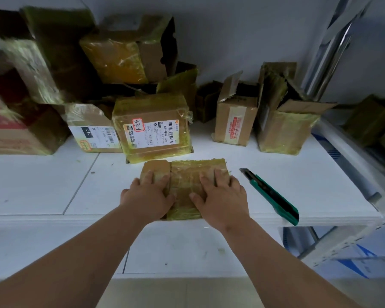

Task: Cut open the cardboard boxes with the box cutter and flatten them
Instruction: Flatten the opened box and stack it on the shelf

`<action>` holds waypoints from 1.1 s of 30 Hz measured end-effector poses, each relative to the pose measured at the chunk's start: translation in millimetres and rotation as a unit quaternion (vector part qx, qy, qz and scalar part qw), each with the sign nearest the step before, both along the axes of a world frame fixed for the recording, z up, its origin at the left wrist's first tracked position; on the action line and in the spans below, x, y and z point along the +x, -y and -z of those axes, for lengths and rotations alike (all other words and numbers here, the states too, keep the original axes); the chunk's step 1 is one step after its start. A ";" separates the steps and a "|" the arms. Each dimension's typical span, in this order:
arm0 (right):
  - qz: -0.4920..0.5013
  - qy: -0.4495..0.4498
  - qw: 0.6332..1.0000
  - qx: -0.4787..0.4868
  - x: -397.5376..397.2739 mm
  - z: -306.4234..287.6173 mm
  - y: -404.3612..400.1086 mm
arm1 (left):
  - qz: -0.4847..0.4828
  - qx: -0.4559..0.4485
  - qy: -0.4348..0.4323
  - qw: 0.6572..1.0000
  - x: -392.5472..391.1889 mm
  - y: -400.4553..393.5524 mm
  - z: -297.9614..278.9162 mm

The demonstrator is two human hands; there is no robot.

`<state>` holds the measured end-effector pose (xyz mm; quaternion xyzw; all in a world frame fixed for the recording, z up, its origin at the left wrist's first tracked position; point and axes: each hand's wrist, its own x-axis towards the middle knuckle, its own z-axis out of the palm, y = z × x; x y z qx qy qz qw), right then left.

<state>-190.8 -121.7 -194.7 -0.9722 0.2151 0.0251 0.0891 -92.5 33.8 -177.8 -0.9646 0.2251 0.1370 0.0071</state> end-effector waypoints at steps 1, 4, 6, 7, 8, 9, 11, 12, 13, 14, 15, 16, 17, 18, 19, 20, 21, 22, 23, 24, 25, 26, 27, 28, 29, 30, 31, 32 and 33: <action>-0.002 0.007 1.000 0.008 -2.0 -2.1 -1.6 | -0.001 -0.009 0.001 1.000 -1.6 -0.7 -3.8; 0.001 0.043 0.998 0.049 -7.5 -6.4 -5.0 | -0.027 -0.050 -0.006 0.998 -3.3 -8.8 -12.2; 0.018 0.096 0.990 0.102 -9.5 -9.1 -8.1 | -0.052 -0.083 0.001 0.995 -5.4 -17.0 -16.0; 0.035 0.122 0.982 0.137 -10.4 -10.9 -10.5 | -0.068 -0.106 0.006 0.992 -6.8 -21.4 -17.3; 0.057 0.147 0.972 0.174 -11.3 -13.0 -13.0 | -0.084 -0.130 0.010 0.988 -7.8 -25.9 -18.2; 0.081 0.167 0.961 0.207 -12.4 -14.8 -15.8 | -0.098 -0.152 0.013 0.983 -8.2 -31.1 -18.8; 0.126 0.178 0.942 0.255 -13.9 -19.5 -21.4 | -0.114 -0.176 0.020 0.978 -7.5 -42.3 -20.3; 0.142 0.173 0.935 0.276 -12.9 -21.2 -24.5 | -0.122 -0.180 0.019 0.976 -5.2 -48.5 -20.4; 0.152 0.162 0.930 0.293 -11.0 -22.7 -28.4 | -0.137 -0.188 0.010 0.973 -3.3 -55.0 -21.5; 0.156 0.148 0.929 0.301 -8.7 -23.9 -33.4 | -0.157 -0.204 -0.010 0.966 -0.6 -62.3 -22.3; 0.156 0.135 0.931 0.302 -5.9 -24.3 -39.1 | -0.179 -0.230 -0.036 0.956 3.0 -70.2 -22.0; 0.152 0.128 0.932 0.303 -3.0 -24.5 -46.0 | -0.194 -0.257 -0.065 0.945 6.4 -79.6 -20.8; 0.150 0.129 0.929 0.312 -0.5 -24.9 -54.6 | -0.202 -0.281 -0.090 0.934 9.8 -90.4 -19.8; 0.148 0.138 0.924 0.325 2.0 -25.3 -64.6 | -0.207 -0.306 -0.108 0.923 13.7 -102.7 -19.1; 0.149 0.151 0.917 0.337 4.9 -25.2 -75.4 | -0.213 -0.327 -0.117 0.913 17.3 -116.7 -19.6; 0.150 0.162 0.912 0.346 8.3 -26.0 -87.1 | -0.216 -0.341 -0.117 0.907 21.5 -131.8 -20.6; 0.152 0.171 0.906 0.355 12.5 -26.3 -99.7 | -0.214 -0.347 -0.111 0.906 25.6 -147.9 -22.9; 0.154 0.180 0.899 0.369 17.8 -26.8 -113.1 | -0.208 -0.347 -0.103 0.909 30.5 -164.6 -25.6; 0.157 0.189 0.887 0.392 24.3 -27.0 -127.2 | -0.202 -0.343 -0.092 0.913 35.6 -181.8 -29.3; 0.158 0.198 0.872 0.419 31.7 -27.5 -142.0 | -0.195 -0.336 -0.077 0.918 40.7 -198.9 -34.0; 0.159 0.203 0.858 0.444 39.8 -28.3 -156.9 | -0.189 -0.325 -0.059 0.925 45.3 -216.4 -39.6; 0.156 0.201 0.846 0.468 48.3 -29.3 -171.6 | -0.182 -0.310 -0.037 0.932 50.4 -234.1 -44.8; 0.150 0.196 0.837 0.488 56.9 -31.1 -186.2 | -0.176 -0.297 -0.018 0.938 55.5 -252.0 -49.9; 0.141 0.190 0.826 0.511 65.0 -34.1 -201.0 | -0.172 -0.287 -0.003 0.942 61.2 -269.4 -54.0; 0.131 0.185 0.812 0.537 72.9 -36.4 -215.7 | -0.170 -0.282 0.007 0.944 67.0 -287.0 -57.6; 0.120 0.179 0.800 0.560 80.7 -37.9 -229.8 | -0.169 -0.280 0.015 0.945 73.1 -304.6 -60.6; 0.110 0.169 0.794 0.574 88.6 -38.4 -243.3 | -0.171 -0.278 0.023 0.945 79.0 -322.0 -63.2; 0.099 0.158 0.791 0.583 96.5 -39.5 -257.2 | -0.173 -0.272 0.031 0.946 85.2 -339.3 -64.8; 0.086 0.145 0.792 0.587 104.7 -39.8 -271.2 | -0.176 -0.264 0.039 0.947 91.1 -356.2 -66.1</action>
